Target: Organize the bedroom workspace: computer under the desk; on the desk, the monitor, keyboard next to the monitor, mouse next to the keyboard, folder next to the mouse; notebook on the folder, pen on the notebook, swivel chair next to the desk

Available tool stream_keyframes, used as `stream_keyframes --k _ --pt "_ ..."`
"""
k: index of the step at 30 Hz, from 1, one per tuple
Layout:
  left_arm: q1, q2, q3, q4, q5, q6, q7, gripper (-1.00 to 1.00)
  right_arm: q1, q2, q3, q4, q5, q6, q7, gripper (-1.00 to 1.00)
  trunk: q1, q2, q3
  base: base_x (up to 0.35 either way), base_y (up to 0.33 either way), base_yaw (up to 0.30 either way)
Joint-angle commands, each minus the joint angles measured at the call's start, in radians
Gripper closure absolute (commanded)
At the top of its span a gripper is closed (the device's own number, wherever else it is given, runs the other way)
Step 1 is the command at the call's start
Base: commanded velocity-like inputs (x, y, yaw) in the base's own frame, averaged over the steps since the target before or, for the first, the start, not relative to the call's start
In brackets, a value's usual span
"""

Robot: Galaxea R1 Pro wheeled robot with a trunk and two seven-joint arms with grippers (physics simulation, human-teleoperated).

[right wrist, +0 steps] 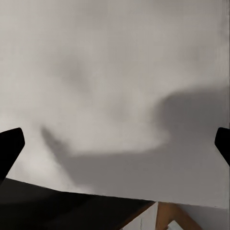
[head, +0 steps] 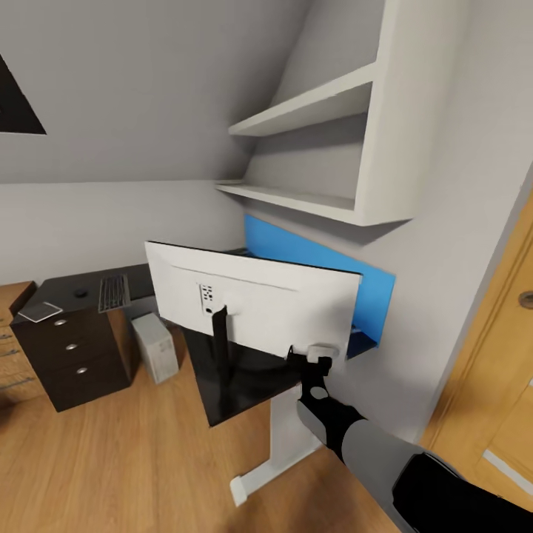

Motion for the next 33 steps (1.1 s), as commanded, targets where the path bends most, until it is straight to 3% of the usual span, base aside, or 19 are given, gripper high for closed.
stream_keyframes --k 1,22,33 --pt "0.001 0.0 -0.009 -0.002 0.007 -0.001 0.005 -1.0 -0.001 0.0 0.008 0.001 -0.009 -0.004 -0.004 -1.0 0.001 -0.001 -0.001 0.285 -0.144 0.0" --pt "0.001 0.0 -0.009 -0.002 0.007 -0.002 0.005 -1.0 -0.001 -0.001 0.008 0.002 -0.006 -0.004 0.001 -1.0 0.001 -0.001 -0.001 0.263 -0.016 0.0" --pt "0.001 0.001 -0.009 -0.002 0.009 0.0 0.005 -1.0 -0.001 0.0 0.011 -0.001 -0.007 -0.004 -0.006 -1.0 0.001 -0.001 -0.003 0.053 -0.003 0.019"
